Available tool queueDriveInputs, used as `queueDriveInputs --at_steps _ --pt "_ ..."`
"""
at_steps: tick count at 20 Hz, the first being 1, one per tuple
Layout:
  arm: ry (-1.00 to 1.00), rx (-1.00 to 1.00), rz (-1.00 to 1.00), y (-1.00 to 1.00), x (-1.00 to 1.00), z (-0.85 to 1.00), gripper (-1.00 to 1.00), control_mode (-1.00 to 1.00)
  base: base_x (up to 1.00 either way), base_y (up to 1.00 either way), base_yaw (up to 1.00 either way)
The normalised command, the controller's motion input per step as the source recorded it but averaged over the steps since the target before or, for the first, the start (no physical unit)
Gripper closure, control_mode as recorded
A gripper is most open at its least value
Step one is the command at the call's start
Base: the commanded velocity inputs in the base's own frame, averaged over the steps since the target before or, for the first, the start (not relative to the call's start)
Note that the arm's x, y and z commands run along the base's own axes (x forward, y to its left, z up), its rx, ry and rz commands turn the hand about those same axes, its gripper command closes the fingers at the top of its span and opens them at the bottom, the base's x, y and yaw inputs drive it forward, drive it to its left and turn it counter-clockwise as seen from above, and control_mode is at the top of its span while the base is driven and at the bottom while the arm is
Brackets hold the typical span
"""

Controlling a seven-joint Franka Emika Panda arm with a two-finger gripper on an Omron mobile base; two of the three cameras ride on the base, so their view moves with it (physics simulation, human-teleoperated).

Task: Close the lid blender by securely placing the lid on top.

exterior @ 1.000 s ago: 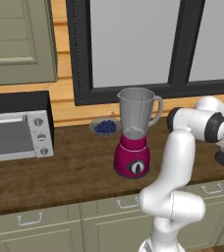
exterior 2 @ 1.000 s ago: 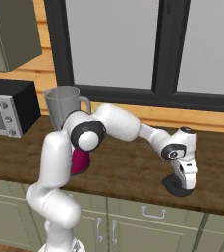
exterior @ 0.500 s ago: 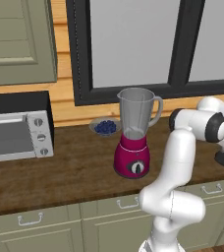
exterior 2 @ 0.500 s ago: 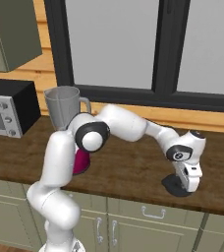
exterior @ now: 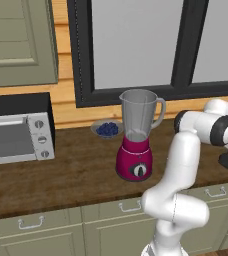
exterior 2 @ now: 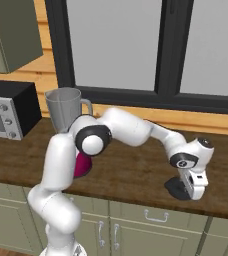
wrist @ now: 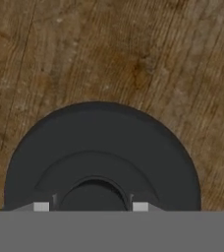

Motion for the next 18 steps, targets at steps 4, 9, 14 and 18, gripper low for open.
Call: queueDriveInputs --at_steps 4,9,14,18 --pt "-0.06 -0.01 -0.03 0.74 -0.39 -1.00 1.00 -1.00 0.00 0.00 0.00" --pt "0.01 -0.10 -0.01 0.96 -0.07 -0.98 1.00 -1.00 0.00 0.00 0.00" --pt "0.14 -0.14 0.01 0.32 -0.09 -0.59 1.00 -1.00 0.00 0.00 0.00" --pt "0.02 -0.01 -0.03 0.54 0.00 -0.23 1.00 -1.00 0.00 0.00 0.00"
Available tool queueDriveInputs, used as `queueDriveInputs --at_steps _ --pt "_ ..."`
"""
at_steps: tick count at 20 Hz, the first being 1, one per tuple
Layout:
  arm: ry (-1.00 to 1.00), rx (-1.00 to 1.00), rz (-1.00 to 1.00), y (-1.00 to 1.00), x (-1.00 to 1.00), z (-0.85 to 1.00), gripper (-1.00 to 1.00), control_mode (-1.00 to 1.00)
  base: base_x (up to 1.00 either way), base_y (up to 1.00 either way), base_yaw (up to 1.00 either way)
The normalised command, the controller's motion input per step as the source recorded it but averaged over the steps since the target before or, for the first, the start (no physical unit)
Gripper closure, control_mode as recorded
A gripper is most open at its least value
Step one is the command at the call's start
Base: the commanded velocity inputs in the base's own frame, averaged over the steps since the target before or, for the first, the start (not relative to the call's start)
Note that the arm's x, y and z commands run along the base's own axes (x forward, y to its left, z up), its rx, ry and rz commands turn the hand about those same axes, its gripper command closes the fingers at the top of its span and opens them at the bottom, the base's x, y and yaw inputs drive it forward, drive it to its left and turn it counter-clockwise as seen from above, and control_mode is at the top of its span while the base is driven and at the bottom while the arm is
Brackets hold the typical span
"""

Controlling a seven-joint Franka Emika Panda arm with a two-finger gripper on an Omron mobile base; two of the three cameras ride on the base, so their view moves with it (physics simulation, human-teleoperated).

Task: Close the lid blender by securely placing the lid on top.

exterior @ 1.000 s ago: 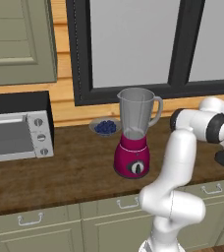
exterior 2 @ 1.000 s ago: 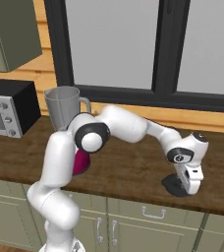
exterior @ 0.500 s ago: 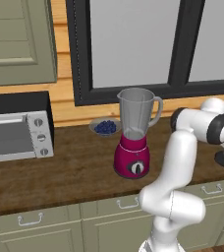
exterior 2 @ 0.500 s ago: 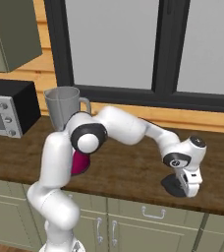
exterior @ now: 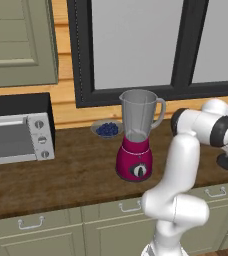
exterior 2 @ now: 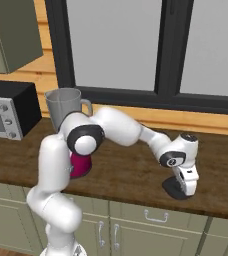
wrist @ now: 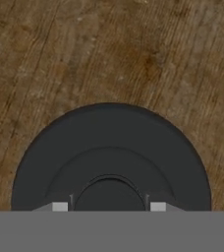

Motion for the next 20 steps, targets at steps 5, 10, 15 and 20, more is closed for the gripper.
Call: queueDriveInputs --at_steps 5,10,15,20 --pt "0.00 0.00 -0.11 0.50 0.00 0.58 1.00 -1.00 0.00 0.00 0.00" --pt "-0.08 0.01 -0.10 0.39 -0.21 0.71 1.00 -1.00 0.00 0.00 0.00" --pt "-0.31 0.08 -0.02 0.00 -0.72 0.31 1.00 -1.00 0.00 0.00 0.00" --pt "-0.19 0.06 -0.11 0.17 -0.50 0.97 1.00 -1.00 0.00 0.00 0.00"
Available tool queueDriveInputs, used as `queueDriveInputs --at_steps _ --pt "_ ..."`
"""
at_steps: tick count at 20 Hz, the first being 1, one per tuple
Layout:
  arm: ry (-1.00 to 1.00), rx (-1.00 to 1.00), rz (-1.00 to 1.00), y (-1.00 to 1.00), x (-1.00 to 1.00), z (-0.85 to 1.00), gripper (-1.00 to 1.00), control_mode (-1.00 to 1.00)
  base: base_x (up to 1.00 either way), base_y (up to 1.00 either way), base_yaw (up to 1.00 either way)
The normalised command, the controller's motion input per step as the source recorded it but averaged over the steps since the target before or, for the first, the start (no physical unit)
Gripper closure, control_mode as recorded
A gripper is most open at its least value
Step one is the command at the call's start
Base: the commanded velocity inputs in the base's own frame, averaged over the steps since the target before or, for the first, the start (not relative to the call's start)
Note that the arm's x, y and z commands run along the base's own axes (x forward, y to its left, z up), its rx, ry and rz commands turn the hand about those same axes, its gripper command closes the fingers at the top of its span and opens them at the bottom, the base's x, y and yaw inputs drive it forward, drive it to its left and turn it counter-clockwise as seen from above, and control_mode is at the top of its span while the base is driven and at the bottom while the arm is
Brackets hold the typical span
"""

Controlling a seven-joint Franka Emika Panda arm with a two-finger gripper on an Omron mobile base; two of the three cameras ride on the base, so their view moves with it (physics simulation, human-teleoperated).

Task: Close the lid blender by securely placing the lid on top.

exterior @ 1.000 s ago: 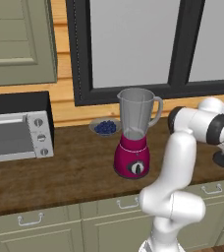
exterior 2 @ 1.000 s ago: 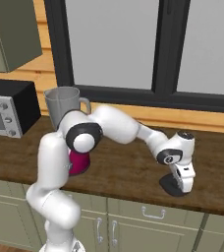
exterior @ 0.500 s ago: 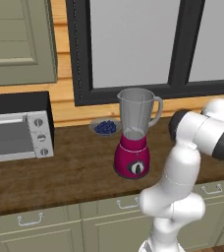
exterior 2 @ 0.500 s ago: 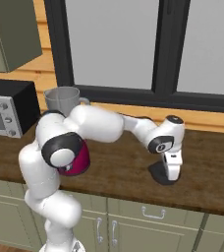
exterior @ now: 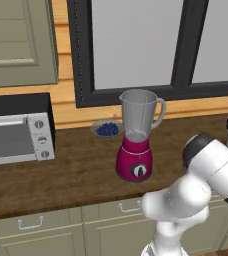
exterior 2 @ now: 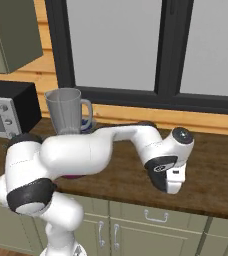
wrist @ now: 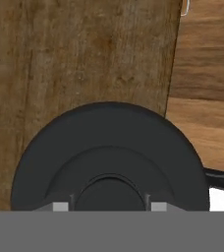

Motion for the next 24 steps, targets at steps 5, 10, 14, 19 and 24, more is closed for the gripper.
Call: queueDriveInputs --at_steps 5,10,14,19,24 --pt "-0.11 0.03 -0.04 0.41 -0.20 1.00 1.00 -1.00 0.00 0.00 0.00" --pt "-0.01 0.03 0.00 0.57 -0.13 0.95 1.00 -1.00 0.00 0.00 0.00" --pt "0.00 0.05 0.00 0.59 -0.19 0.85 1.00 -1.00 0.00 0.00 0.00" --pt "0.00 0.04 0.00 0.58 -0.29 0.99 1.00 -1.00 0.00 0.00 0.00" --pt "0.00 0.03 0.00 0.62 -0.26 0.94 1.00 -1.00 0.00 0.00 0.00"
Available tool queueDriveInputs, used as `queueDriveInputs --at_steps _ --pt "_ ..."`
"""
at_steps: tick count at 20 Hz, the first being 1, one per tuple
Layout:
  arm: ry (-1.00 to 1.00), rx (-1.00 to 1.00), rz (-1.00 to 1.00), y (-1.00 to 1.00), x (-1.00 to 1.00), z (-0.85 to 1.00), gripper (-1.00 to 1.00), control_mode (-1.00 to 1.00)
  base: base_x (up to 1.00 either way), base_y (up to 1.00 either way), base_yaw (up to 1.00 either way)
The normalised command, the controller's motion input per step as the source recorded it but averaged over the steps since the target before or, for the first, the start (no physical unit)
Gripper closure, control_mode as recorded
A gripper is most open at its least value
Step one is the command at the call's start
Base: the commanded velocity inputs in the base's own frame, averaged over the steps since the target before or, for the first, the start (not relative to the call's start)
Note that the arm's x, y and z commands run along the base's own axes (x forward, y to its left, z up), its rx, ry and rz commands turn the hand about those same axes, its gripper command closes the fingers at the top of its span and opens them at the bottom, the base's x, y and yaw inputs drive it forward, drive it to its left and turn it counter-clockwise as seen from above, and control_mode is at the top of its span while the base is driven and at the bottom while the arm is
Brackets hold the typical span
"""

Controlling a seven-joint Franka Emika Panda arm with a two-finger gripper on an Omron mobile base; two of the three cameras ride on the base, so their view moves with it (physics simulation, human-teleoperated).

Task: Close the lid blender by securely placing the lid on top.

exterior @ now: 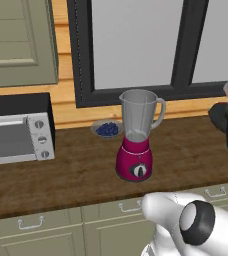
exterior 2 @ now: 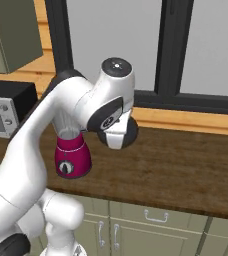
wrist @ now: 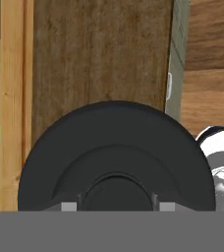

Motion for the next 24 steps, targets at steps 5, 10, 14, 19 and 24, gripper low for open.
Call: queueDriveInputs --at_steps 5,10,14,19,24 --pt "0.00 0.05 0.00 0.55 -0.27 0.88 1.00 -1.00 0.00 0.00 0.00" --pt "0.00 0.04 0.00 0.62 -0.09 0.65 1.00 -1.00 0.00 0.00 0.00" --pt "0.03 0.01 0.00 0.94 0.06 0.28 1.00 -1.00 0.00 0.00 0.00" --pt "0.06 0.00 0.02 0.85 0.19 0.03 1.00 -1.00 0.00 0.00 0.00" --pt "0.03 0.02 0.04 0.49 0.36 0.00 1.00 -1.00 0.00 0.00 0.00"
